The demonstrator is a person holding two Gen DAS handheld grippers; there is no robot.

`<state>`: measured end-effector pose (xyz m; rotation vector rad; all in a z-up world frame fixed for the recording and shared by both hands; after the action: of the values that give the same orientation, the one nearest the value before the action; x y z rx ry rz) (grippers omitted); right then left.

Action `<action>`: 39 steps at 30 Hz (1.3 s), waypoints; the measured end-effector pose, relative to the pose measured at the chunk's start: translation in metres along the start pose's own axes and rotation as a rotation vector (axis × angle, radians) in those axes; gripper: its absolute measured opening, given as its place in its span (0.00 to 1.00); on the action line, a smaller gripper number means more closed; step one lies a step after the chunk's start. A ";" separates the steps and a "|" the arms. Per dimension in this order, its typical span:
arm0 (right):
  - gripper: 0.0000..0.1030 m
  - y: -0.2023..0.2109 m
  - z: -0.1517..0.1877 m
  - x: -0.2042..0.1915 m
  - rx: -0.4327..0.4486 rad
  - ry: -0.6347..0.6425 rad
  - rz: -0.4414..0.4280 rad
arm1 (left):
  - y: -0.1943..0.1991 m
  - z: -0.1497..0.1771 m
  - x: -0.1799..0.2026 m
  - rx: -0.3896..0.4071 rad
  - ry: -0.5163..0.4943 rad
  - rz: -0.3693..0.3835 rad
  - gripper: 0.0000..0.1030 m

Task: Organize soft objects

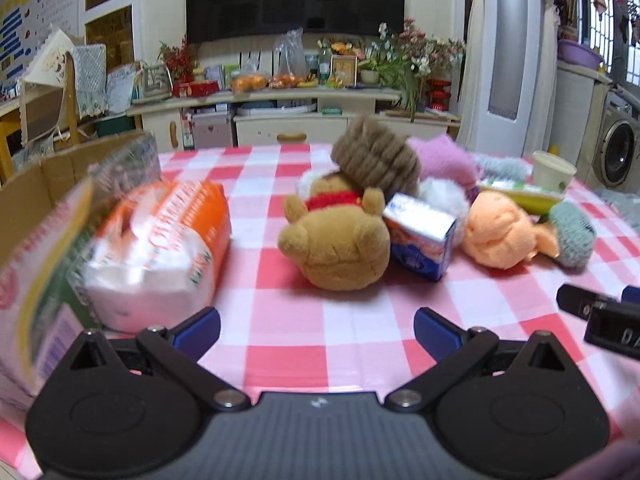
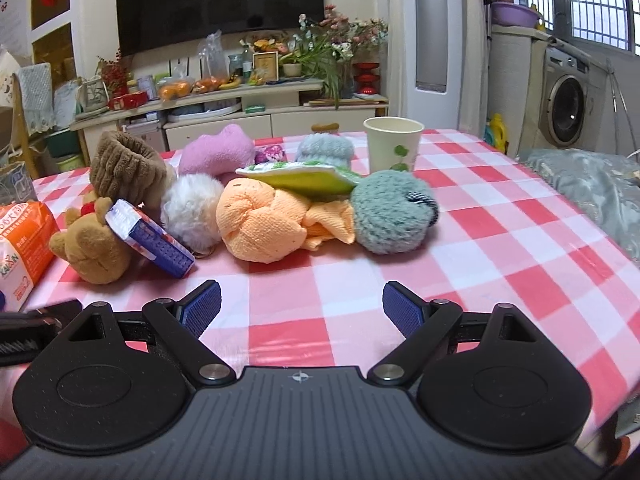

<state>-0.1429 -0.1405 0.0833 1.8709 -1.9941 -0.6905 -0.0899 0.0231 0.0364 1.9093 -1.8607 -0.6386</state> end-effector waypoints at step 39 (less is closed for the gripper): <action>1.00 0.106 -0.005 -0.058 0.121 0.167 -0.184 | 0.159 0.015 -0.139 0.147 0.132 -0.161 0.99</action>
<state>-0.2239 -0.0805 0.1510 2.1277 -1.8126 -0.4513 -0.2301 0.1566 0.1223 2.1561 -1.7273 -0.4218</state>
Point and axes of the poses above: each gripper's, at about its wrist camera, not at the fingertips, and y roughly against the way its jaws point, x to its right, z to its underside, the point moved 2 cm from there along -y, roughly the way its jaws point, and after that the axes turned 5 degrees about -z, right-handed, at the moved point
